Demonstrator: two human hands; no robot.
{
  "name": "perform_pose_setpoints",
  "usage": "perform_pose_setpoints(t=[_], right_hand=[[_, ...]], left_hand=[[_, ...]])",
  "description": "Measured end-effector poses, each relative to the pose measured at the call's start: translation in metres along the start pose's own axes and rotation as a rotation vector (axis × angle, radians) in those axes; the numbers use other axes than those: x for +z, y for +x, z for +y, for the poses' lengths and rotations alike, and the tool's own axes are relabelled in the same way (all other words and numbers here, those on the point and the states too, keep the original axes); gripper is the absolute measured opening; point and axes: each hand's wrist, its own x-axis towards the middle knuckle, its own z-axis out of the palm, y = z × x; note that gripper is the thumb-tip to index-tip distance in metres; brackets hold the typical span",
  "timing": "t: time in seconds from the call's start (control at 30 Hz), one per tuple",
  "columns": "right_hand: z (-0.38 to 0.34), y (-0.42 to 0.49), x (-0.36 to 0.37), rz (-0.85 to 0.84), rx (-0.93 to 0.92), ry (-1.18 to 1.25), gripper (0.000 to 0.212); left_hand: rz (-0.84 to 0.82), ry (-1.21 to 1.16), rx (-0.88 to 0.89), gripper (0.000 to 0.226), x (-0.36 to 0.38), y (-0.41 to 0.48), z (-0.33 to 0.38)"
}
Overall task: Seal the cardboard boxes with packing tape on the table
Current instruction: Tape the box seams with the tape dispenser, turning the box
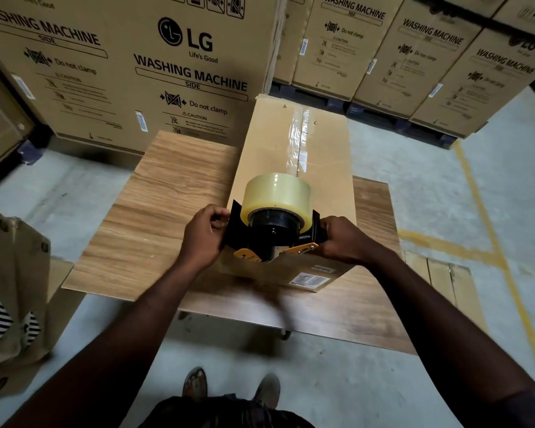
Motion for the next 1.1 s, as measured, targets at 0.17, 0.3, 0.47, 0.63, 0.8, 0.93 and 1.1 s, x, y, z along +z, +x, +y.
perform_pose_setpoints(t=[0.17, 0.3, 0.47, 0.63, 0.8, 0.93, 1.1], right_hand=[[-0.008, -0.003, 0.002, 0.116, -0.028, -0.269, 0.032], [-0.013, -0.019, -0.018, 0.163, -0.049, -0.457, 0.031], [0.014, -0.037, -0.040, 0.123, 0.010, -0.551, 0.021], [0.064, -0.049, -0.044, 0.141, 0.058, -0.506, 0.020], [0.083, -0.041, -0.034, 0.131, -0.032, -0.383, 0.027], [0.090, -0.037, -0.033, 0.107, -0.112, -0.297, 0.037], [0.099, -0.034, -0.026, 0.131, -0.092, -0.180, 0.047]], left_hand=[[0.041, 0.139, 0.245, 0.036, -0.006, -0.010, -0.003], [0.070, 0.093, 0.234, 0.029, -0.003, -0.013, 0.001], [0.096, 0.076, 0.208, 0.023, -0.002, -0.013, -0.001], [0.094, 0.113, 0.243, 0.023, 0.000, -0.014, 0.001], [0.088, 0.519, 0.479, 0.054, 0.013, -0.031, 0.006], [-0.236, 0.720, 0.625, 0.057, 0.049, -0.055, 0.011], [-0.304, 0.838, 0.634, 0.076, 0.056, -0.057, 0.006]])
